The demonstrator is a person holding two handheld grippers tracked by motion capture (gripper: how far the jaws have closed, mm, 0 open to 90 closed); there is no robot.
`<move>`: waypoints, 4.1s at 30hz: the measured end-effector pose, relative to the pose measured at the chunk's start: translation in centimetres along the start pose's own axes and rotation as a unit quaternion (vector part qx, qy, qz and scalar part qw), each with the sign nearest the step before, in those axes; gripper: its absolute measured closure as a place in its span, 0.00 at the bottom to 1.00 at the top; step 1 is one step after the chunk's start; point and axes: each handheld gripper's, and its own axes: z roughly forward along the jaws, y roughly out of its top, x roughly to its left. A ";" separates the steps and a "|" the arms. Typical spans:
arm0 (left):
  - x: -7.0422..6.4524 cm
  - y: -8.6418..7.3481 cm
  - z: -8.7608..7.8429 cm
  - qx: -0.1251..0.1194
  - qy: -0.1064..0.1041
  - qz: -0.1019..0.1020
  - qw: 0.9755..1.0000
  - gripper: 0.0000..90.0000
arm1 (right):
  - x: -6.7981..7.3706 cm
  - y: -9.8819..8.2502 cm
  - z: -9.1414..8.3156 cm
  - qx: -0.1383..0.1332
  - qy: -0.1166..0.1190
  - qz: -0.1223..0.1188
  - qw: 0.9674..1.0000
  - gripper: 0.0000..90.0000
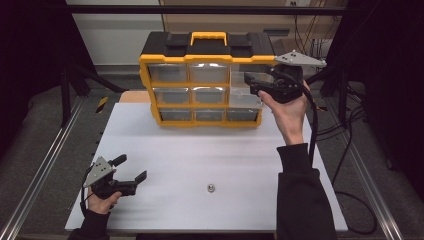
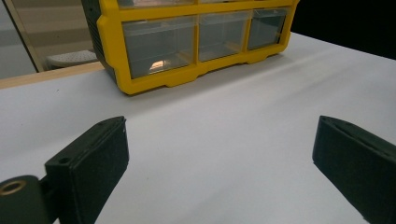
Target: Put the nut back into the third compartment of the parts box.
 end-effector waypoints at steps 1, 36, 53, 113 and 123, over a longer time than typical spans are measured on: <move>0.0 0.0 0.0 0.000 0.000 0.000 1.000 0.04 | 0.2 0.0 -0.4 -0.003 0.001 -0.003 1.000 0.25; -0.1 0.1 0.0 0.000 0.000 0.002 1.000 0.04 | 5.3 -11.6 -4.7 0.002 0.075 0.000 0.997 0.03; -0.1 0.0 0.0 -0.001 0.001 0.001 1.000 0.04 | 7.3 -17.8 -2.1 0.079 0.101 0.002 0.992 0.04; -0.2 0.1 0.0 -0.002 -0.002 0.002 1.000 0.04 | 12.8 -26.8 2.9 0.252 0.190 -0.067 0.947 0.72; -0.3 0.1 0.0 -0.001 -0.003 0.003 1.000 0.04 | 12.6 -26.9 3.1 0.252 0.198 -0.062 0.945 0.78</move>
